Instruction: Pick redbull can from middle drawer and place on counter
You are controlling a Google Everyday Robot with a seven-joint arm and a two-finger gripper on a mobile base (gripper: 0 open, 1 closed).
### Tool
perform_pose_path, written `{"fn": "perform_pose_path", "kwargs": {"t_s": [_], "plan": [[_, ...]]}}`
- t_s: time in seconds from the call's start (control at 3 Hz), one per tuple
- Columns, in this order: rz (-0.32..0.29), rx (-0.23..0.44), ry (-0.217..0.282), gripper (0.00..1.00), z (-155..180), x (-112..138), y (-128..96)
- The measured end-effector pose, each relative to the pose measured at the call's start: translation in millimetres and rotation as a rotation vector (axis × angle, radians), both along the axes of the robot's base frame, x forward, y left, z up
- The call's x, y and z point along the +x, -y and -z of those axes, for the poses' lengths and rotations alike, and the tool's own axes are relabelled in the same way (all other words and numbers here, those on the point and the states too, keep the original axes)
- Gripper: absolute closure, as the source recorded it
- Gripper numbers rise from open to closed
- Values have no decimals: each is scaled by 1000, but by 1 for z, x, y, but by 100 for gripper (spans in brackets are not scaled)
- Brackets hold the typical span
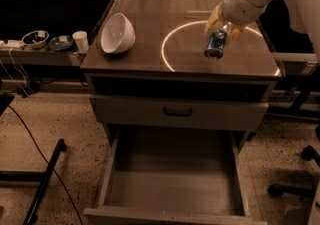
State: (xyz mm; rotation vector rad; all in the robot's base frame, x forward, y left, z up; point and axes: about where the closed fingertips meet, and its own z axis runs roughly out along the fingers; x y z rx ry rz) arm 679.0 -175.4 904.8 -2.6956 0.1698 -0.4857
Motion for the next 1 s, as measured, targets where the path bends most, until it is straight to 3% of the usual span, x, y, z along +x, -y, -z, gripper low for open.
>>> {"fn": "perform_pose_path", "kwargs": {"t_s": [0.33, 0.67, 1.0], "plan": [[16, -37, -48, 74, 26, -1, 7], [-4, -6, -67, 51, 60, -7, -1], [-40, -27, -91, 20, 64, 4, -9]]}}
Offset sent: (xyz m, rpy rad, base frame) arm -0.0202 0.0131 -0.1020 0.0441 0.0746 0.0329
